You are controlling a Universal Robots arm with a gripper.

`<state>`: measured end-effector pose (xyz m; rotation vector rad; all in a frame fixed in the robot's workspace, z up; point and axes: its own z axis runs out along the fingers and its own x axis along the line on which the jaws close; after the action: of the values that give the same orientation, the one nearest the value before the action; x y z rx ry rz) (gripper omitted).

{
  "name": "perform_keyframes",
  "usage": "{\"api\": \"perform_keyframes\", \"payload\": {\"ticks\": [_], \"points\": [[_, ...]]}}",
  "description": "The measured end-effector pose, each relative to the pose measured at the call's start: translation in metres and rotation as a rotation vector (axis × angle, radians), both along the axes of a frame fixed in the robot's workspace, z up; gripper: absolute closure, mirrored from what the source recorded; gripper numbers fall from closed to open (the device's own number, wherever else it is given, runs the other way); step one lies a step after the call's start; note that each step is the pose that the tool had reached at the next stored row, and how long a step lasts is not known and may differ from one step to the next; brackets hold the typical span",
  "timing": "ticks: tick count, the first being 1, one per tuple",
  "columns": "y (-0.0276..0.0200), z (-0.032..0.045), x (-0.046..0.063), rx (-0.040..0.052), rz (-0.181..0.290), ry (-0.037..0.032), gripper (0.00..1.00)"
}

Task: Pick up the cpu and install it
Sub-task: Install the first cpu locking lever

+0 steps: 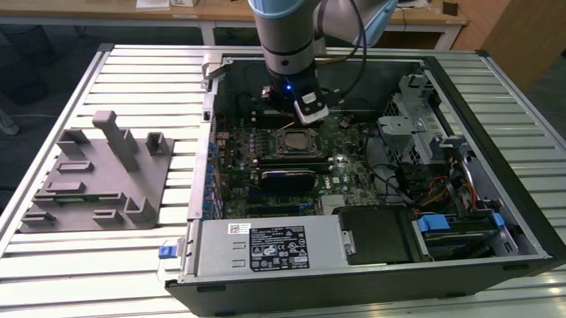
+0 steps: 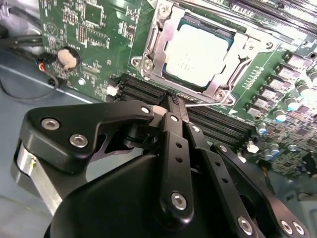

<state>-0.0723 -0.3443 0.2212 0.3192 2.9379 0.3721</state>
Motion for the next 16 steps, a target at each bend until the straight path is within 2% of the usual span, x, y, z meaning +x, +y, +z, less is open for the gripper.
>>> {"api": "perform_keyframes", "payload": {"ticks": [8,13,16], "points": [[0.0031,-0.0033,0.000,-0.0001,-0.061,0.0001,0.89],[0.0100,-0.0051,0.000,0.0000,-0.069,0.0000,0.89],[0.0112,-0.0061,0.000,0.0002,-0.069,-0.0009,0.89]]}}
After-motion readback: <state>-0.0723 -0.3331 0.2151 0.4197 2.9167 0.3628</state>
